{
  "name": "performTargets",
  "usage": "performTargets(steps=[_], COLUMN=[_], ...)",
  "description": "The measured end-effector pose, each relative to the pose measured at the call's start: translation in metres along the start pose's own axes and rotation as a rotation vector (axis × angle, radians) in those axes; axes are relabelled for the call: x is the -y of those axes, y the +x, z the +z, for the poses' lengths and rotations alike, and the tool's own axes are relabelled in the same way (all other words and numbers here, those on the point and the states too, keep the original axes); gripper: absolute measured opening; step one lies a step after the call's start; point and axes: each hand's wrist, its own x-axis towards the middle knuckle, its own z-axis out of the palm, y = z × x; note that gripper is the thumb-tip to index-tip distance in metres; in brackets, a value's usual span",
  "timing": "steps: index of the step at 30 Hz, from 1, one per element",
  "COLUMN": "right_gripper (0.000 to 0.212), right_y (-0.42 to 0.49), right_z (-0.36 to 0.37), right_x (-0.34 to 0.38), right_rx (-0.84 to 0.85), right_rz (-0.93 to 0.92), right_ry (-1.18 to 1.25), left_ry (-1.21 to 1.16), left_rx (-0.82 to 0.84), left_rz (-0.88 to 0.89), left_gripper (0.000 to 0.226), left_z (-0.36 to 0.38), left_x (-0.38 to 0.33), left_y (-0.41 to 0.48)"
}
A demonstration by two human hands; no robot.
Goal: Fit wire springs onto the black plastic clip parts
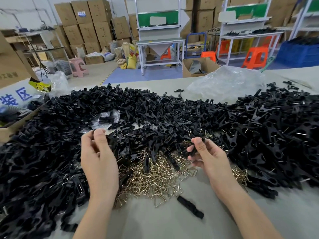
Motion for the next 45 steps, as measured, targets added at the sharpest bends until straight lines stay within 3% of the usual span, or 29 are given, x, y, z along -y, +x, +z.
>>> performTargets(steps=[3,8,13,17,22,25,29,31,33,35,37,42,45], right_gripper=[0.035,0.022,0.019,0.020,0.024,0.027,0.027,0.037,0.047,0.044,0.035,0.022,0.016], right_y=[-0.003,-0.007,-0.008,-0.007,-0.005,-0.002,-0.001,-0.001,-0.001,-0.001,0.001,0.005,0.002], right_z=[0.002,0.001,0.000,-0.001,-0.002,-0.003,-0.005,-0.008,-0.012,-0.016,-0.016,-0.010,-0.008], right_x=[-0.002,-0.006,-0.006,-0.007,-0.006,-0.004,-0.001,-0.002,-0.003,-0.005,-0.006,-0.007,-0.007], right_rx=[0.062,0.114,0.116,0.121,0.106,0.073,0.041,0.037,0.051,0.077,0.084,0.112,0.172], right_rz=[-0.028,-0.044,-0.052,-0.038,-0.041,-0.019,0.004,0.009,0.015,0.010,0.010,0.033,0.040], right_ry=[-0.142,-0.263,-0.263,-0.248,-0.221,-0.158,-0.064,-0.034,-0.005,0.011,0.001,0.003,-0.070], left_ry=[0.297,0.838,1.010,0.906,0.553,0.204,-0.153,-0.407,-0.526,-0.481,-0.458,-0.345,-0.247], left_rx=[0.110,0.328,0.450,0.527,0.446,0.433,0.611,0.710,0.753,0.723,0.673,0.652,0.633], left_rz=[0.078,0.357,0.377,0.348,0.241,0.031,-0.244,-0.458,-0.554,-0.497,-0.384,-0.160,-0.118], left_gripper=[0.023,0.026,0.029,0.026,0.024,0.006,0.011,0.012,0.015,0.024,0.018,0.018,0.019], left_z=[-0.003,0.006,0.007,0.005,0.003,0.015,0.075,0.114,0.145,0.162,0.160,0.094,0.058], left_x=[0.007,0.011,0.016,0.022,0.013,-0.006,-0.049,-0.077,-0.102,-0.112,-0.108,-0.059,-0.025], left_y=[0.000,-0.014,-0.014,-0.011,-0.007,-0.008,-0.015,-0.013,-0.010,-0.008,-0.010,-0.024,-0.038])
